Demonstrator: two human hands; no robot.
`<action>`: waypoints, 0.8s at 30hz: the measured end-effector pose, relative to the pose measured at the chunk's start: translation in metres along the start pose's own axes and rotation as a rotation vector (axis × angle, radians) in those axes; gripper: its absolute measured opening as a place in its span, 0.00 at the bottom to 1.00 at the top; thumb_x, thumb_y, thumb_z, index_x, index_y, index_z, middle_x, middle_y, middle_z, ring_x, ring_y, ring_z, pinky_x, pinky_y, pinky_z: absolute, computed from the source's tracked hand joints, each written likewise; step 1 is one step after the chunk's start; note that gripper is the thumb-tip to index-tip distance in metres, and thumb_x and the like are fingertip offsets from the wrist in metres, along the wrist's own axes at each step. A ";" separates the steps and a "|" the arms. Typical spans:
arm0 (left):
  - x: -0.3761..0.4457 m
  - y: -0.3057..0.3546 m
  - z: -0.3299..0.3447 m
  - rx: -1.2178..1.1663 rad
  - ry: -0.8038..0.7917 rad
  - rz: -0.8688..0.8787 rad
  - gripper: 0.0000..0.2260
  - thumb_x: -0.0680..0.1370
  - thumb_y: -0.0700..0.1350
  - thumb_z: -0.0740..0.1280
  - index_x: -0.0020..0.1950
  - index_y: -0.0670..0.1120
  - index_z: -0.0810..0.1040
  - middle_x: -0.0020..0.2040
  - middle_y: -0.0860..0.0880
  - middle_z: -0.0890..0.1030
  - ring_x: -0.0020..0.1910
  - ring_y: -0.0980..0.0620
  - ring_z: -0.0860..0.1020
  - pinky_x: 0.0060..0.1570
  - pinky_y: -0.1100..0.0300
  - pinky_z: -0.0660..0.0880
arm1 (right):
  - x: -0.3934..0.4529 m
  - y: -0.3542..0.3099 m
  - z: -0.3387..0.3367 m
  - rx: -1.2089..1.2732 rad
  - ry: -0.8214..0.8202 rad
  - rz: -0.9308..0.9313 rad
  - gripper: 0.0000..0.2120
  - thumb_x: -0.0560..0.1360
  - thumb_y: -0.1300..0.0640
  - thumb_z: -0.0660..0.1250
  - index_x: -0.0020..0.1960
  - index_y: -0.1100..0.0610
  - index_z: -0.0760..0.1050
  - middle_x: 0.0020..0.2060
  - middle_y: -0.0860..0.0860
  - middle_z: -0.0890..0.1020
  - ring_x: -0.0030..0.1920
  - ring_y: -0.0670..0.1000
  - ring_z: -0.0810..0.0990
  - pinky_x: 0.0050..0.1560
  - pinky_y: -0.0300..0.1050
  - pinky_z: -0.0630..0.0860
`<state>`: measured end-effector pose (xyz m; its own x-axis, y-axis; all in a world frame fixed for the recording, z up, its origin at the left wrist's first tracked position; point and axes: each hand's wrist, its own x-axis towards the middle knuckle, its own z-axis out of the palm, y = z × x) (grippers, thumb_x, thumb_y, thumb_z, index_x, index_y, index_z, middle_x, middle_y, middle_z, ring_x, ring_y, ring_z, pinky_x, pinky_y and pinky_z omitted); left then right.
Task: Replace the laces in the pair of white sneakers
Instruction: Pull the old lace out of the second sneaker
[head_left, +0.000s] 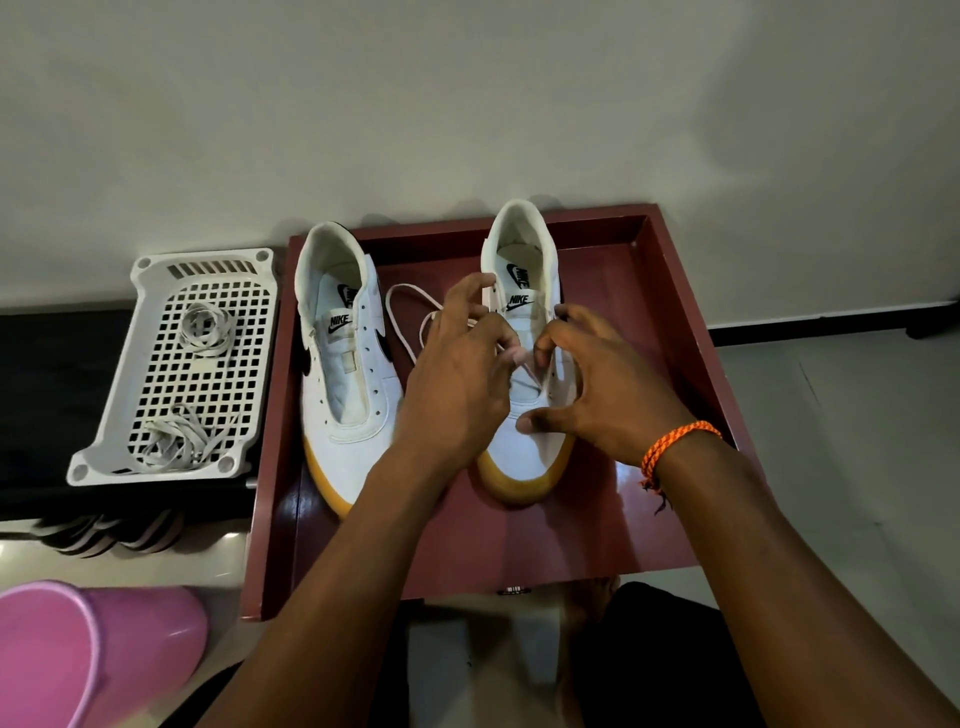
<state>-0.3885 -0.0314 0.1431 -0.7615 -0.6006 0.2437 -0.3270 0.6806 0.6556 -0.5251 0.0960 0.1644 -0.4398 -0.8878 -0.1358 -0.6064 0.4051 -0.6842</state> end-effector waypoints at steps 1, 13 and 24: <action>0.001 -0.001 -0.001 -0.021 0.024 0.004 0.02 0.83 0.43 0.70 0.51 0.47 0.79 0.77 0.49 0.68 0.66 0.54 0.75 0.49 0.47 0.81 | 0.000 0.000 0.000 0.001 0.001 0.001 0.27 0.60 0.45 0.87 0.50 0.44 0.73 0.79 0.42 0.62 0.73 0.50 0.71 0.63 0.55 0.78; -0.001 0.003 0.015 -0.626 0.032 -0.404 0.10 0.89 0.42 0.60 0.49 0.43 0.74 0.37 0.53 0.82 0.30 0.56 0.74 0.33 0.60 0.73 | 0.001 0.003 0.003 0.000 0.016 -0.011 0.27 0.60 0.46 0.86 0.49 0.46 0.73 0.77 0.42 0.64 0.72 0.49 0.72 0.61 0.55 0.78; 0.007 -0.018 -0.006 -0.343 0.124 -0.349 0.08 0.85 0.45 0.59 0.52 0.53 0.78 0.50 0.53 0.80 0.49 0.54 0.79 0.53 0.50 0.78 | -0.003 -0.003 0.000 0.011 -0.019 0.028 0.24 0.63 0.47 0.85 0.51 0.44 0.75 0.80 0.42 0.60 0.75 0.50 0.70 0.64 0.50 0.76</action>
<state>-0.3843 -0.0502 0.1372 -0.5605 -0.8273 0.0373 -0.3321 0.2658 0.9050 -0.5224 0.0973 0.1665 -0.4442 -0.8799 -0.1685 -0.5868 0.4279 -0.6874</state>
